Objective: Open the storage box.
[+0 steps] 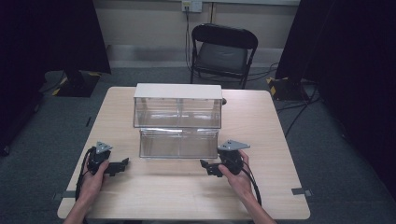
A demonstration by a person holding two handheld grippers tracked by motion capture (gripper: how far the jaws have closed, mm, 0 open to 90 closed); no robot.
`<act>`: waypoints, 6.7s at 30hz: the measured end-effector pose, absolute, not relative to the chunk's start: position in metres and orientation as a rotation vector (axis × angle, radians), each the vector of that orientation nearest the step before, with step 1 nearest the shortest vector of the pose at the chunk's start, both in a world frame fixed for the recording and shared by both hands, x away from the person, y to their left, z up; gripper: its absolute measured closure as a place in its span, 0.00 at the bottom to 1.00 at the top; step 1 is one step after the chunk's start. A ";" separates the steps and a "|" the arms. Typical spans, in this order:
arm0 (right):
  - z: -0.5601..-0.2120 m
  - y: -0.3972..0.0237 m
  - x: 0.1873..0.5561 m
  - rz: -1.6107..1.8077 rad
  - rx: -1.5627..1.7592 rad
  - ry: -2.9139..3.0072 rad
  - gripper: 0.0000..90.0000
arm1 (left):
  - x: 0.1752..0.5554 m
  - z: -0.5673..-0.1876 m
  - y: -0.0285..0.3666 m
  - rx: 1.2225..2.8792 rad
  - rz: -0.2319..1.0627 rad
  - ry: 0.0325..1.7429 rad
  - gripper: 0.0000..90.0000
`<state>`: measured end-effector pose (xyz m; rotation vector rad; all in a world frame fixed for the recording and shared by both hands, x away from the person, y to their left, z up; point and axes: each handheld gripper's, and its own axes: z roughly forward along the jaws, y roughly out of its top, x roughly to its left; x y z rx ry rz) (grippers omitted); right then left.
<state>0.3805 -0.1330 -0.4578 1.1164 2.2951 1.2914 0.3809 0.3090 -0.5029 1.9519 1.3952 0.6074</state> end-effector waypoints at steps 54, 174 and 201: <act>-0.442 -0.134 0.373 1.345 1.091 2.243 0.16 | 0.381 -0.503 0.309 1.951 0.607 1.395 0.10; -0.418 -0.144 0.374 1.434 1.076 2.166 0.18 | 0.381 -0.503 0.309 1.952 0.607 1.395 0.10; -0.400 -0.142 0.384 1.495 1.138 2.054 0.18 | 0.381 -0.503 0.309 1.952 0.607 1.395 0.10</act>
